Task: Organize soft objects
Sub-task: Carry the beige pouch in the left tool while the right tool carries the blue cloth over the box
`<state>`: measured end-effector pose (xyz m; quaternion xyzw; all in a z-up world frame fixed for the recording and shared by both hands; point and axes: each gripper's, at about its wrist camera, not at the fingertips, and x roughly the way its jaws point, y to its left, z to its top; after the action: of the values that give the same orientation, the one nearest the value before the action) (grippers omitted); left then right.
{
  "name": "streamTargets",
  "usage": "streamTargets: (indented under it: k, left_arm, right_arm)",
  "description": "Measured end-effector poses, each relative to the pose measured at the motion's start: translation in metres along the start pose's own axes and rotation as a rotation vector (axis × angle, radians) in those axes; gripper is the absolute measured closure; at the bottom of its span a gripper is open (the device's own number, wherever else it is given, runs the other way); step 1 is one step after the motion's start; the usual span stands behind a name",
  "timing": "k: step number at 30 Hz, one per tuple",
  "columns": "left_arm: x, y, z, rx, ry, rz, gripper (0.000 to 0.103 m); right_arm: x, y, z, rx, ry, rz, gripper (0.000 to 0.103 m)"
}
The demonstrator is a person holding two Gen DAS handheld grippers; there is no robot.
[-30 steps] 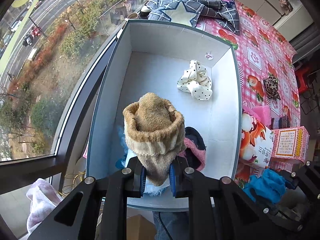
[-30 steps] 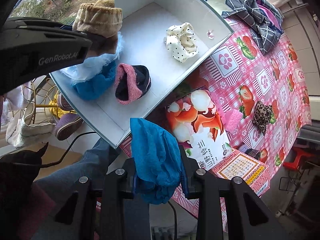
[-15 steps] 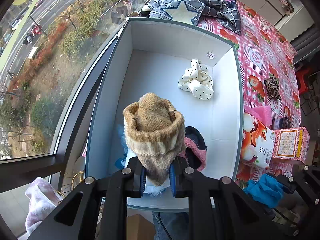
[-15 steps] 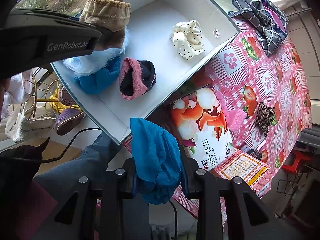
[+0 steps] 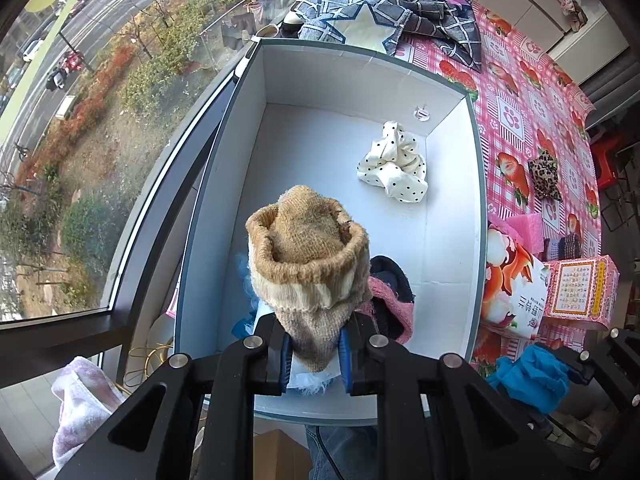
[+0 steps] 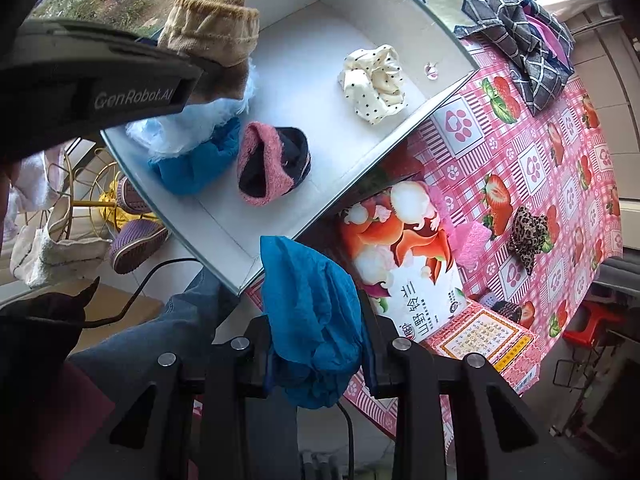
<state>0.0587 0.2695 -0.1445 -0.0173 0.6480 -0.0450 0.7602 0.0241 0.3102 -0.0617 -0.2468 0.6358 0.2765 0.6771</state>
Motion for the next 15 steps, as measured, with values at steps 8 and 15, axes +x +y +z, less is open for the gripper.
streamTargets:
  k: [8, 15]
  left_arm:
    - [-0.007, 0.0, 0.014, 0.003, -0.023, 0.0, 0.083]
    - [-0.006, -0.002, 0.029, 0.014, -0.027, 0.003, 0.083]
  right_arm:
    - [-0.015, -0.04, 0.02, 0.159, -0.049, 0.076, 0.071]
    - [-0.025, -0.07, 0.044, 0.287, -0.099, 0.162, 0.071]
